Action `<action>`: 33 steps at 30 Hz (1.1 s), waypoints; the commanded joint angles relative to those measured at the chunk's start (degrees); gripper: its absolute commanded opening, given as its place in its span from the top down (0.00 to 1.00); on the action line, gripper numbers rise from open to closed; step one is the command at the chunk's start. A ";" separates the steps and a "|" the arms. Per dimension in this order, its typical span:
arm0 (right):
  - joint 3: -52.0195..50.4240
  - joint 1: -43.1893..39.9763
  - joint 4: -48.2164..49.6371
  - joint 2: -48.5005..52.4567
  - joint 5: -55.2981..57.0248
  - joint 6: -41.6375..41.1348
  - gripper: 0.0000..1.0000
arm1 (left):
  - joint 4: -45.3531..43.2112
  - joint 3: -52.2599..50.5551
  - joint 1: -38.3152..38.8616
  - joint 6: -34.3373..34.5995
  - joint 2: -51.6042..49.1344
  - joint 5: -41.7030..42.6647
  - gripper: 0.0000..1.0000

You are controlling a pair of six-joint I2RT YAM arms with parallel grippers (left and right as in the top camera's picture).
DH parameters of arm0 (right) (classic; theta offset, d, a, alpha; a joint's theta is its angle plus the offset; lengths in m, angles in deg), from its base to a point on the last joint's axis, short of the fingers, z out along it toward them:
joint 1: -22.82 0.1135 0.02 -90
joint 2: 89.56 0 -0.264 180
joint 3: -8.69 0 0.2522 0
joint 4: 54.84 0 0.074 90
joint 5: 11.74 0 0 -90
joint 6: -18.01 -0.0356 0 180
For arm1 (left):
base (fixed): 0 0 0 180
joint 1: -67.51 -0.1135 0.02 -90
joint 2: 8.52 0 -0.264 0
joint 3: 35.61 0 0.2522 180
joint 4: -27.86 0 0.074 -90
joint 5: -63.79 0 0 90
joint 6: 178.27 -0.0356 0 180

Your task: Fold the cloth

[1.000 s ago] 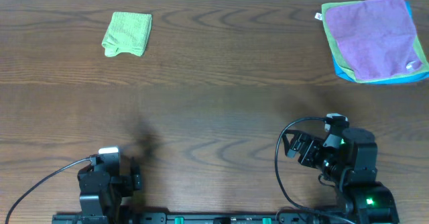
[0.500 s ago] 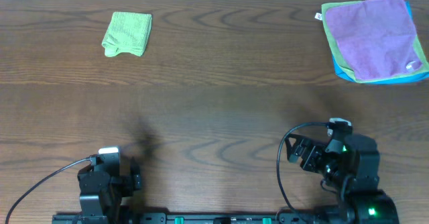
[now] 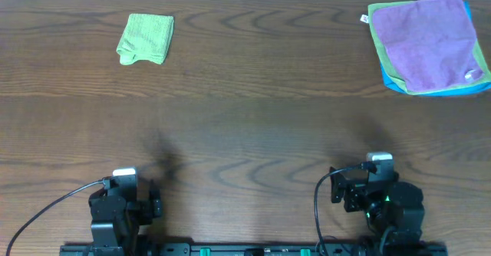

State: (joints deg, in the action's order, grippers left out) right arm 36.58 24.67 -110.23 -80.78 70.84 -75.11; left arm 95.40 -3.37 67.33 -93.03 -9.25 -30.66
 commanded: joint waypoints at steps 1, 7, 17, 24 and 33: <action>-1.81 -1.60 -0.22 -2.43 2.78 3.10 0.01 | 3.37 -0.44 0.33 -1.46 0.52 0.48 0.05; -3.91 -2.32 -1.62 -5.64 2.86 5.57 0.01 | 3.37 -0.44 0.33 -1.46 0.52 0.48 0.05; -4.70 -2.32 -1.62 -7.30 4.66 5.55 0.01 | 3.34 -0.44 0.33 -1.46 0.52 0.48 0.04; -4.70 -2.29 -1.40 -8.50 4.61 5.53 0.01 | 3.37 -0.44 0.33 -1.46 0.52 0.48 0.05; -4.70 -2.29 -1.40 -8.48 4.61 5.53 0.01 | 3.37 -0.44 0.33 -1.46 0.52 0.48 0.05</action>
State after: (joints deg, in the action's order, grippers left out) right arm 32.71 22.81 -111.54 -88.61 75.08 -70.23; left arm 95.40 -3.37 67.33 -93.03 -9.25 -30.66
